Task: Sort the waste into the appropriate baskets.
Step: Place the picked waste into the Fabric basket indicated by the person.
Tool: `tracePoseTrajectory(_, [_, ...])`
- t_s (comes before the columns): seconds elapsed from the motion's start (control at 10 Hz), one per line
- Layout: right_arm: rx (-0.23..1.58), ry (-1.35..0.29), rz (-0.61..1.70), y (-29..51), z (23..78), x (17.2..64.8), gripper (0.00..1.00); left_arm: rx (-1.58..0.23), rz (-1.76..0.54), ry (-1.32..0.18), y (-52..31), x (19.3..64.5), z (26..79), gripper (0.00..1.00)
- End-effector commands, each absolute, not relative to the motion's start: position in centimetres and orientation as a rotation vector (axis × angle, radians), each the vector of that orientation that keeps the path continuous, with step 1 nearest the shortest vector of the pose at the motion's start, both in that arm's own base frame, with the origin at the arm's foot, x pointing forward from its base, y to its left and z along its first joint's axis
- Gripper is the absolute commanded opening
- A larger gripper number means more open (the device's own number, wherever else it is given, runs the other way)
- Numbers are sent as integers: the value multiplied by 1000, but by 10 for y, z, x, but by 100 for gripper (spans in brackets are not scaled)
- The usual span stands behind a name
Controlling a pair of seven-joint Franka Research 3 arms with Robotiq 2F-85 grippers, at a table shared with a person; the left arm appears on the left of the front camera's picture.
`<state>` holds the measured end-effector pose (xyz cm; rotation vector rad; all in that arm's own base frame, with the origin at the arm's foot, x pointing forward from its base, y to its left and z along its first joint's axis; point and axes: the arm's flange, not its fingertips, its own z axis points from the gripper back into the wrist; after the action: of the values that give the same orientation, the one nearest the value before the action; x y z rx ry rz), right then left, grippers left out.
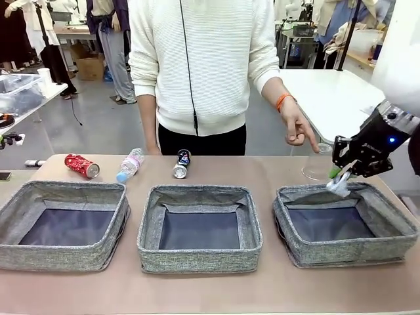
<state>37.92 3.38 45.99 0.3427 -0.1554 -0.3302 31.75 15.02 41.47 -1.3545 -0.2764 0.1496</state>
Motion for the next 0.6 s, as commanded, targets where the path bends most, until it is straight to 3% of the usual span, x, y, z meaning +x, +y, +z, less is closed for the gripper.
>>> tracePoseTrajectory(0.0, [385, -166, -318, 35, 458, 377, 66, -1363, 130, -288, 150, 317, 415, 100])
tracePoseTrajectory(0.1, [393, -168, -321, 34, 459, 377, 100, -1363, 130, -288, 150, 317, 415, 100])
tracePoseTrajectory(0.5, [430, -144, -309, 36, 457, 376, 100, -1363, 130, -288, 150, 317, 415, 100])
